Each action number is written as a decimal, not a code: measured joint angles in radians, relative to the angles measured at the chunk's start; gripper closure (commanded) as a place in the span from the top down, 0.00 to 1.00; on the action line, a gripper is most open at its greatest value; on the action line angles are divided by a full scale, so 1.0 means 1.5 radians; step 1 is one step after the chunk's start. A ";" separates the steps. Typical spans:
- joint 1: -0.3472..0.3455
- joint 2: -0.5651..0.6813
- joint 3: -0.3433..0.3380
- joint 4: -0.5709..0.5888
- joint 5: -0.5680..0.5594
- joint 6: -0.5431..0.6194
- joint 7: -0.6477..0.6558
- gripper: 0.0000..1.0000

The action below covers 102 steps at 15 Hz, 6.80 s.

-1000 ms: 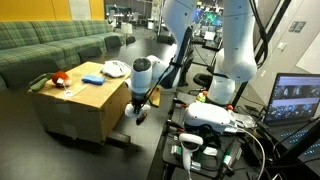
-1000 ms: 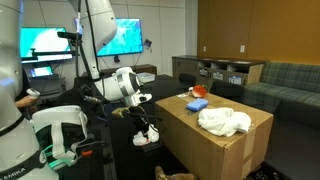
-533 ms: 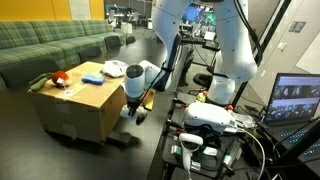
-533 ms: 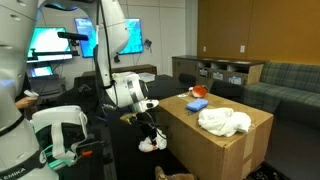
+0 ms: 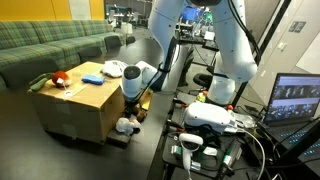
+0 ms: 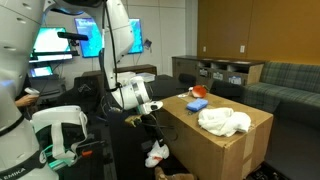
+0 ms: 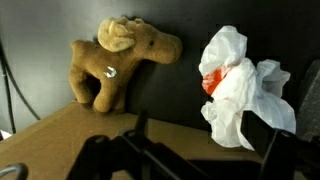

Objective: Replace the objects on the box with the objects on the table, that is the brown toy with the towel, plastic bag with the blue duster and orange object with the dark brown duster

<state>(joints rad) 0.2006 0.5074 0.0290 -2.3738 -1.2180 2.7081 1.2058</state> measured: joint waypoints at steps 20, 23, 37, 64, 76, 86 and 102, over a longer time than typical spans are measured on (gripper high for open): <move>0.041 0.074 0.109 -0.006 0.020 0.143 0.126 1.00; 0.045 0.100 0.109 0.008 0.020 0.160 0.135 1.00; 0.039 0.201 0.065 0.108 0.020 0.174 0.141 1.00; 0.026 0.263 0.093 0.173 0.020 0.189 0.140 0.49; 0.028 0.263 0.097 0.173 0.020 0.185 0.140 0.39; 0.034 0.250 0.087 0.168 0.008 0.162 0.140 0.39; -0.021 -0.083 0.189 -0.102 0.101 0.117 0.022 0.39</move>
<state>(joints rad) 0.1694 0.3822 0.3123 -2.5269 -1.0664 2.8831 1.2380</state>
